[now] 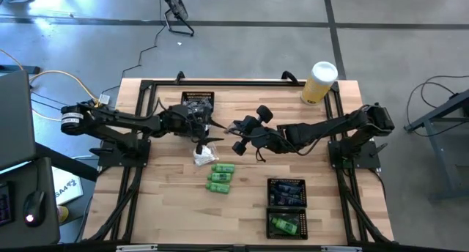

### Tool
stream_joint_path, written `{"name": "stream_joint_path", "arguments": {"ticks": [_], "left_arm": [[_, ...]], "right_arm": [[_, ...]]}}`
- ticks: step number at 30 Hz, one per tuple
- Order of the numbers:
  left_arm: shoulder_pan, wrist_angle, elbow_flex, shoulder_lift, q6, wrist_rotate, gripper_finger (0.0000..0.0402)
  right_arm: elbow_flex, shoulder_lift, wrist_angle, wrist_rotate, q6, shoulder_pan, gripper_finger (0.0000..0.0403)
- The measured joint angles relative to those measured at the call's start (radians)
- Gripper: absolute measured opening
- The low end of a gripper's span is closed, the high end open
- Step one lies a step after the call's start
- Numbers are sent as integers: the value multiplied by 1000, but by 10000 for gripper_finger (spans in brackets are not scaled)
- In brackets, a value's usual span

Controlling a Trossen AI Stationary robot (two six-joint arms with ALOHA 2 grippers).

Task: Pick & Place Travel size toiletries
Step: Put the black hairbrush into the top black basket

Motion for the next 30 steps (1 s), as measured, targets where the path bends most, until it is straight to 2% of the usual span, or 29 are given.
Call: {"name": "stream_joint_path", "arguments": {"ticks": [10,18,26,30], "left_arm": [[-45,-2,68,78,30,-19,196],[-44,-13,73,97,29,-153,196],[-44,-6,73,97,28,-159,196],[-44,-6,73,97,28,-160,183]], "right_arm": [[0,0,-1,-2,-1,0,2],[0,0,-2,-58,-4,0,2],[0,0,-2,-105,-23,0,2],[0,0,-2,-105,-23,0,2]]}}
